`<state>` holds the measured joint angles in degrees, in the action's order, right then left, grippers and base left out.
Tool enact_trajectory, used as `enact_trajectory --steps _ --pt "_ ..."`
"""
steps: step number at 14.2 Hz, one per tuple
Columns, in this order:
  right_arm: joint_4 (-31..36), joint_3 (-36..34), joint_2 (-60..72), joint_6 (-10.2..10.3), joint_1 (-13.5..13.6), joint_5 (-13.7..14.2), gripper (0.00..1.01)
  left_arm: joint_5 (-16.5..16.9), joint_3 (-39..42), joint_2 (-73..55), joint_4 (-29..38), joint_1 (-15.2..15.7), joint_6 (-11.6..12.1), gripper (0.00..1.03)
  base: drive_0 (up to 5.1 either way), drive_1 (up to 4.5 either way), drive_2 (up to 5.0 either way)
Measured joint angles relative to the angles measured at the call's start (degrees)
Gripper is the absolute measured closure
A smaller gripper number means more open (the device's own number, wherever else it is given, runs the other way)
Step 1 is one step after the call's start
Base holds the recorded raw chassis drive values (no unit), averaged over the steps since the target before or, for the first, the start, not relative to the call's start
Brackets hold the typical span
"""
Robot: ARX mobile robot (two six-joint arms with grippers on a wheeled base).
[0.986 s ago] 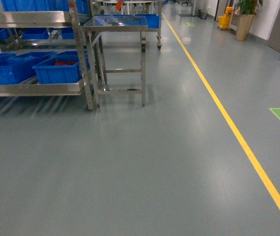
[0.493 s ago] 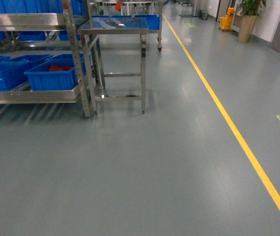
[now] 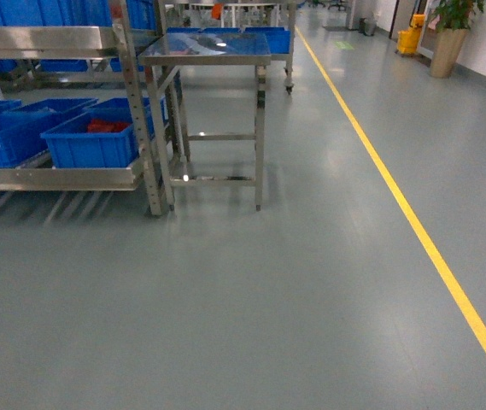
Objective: Sort blue parts and orange caps into right shelf containers
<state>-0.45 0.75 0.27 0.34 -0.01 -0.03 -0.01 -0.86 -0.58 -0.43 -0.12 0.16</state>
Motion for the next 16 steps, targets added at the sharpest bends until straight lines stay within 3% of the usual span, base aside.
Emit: enact_trajectory --steps 16 --pt "0.09 0.0 0.0 0.0 0.0 0.02 0.58 -0.02 0.0 0.0 0.0 0.11 0.0 0.6 0.0 4.27 -4.3"
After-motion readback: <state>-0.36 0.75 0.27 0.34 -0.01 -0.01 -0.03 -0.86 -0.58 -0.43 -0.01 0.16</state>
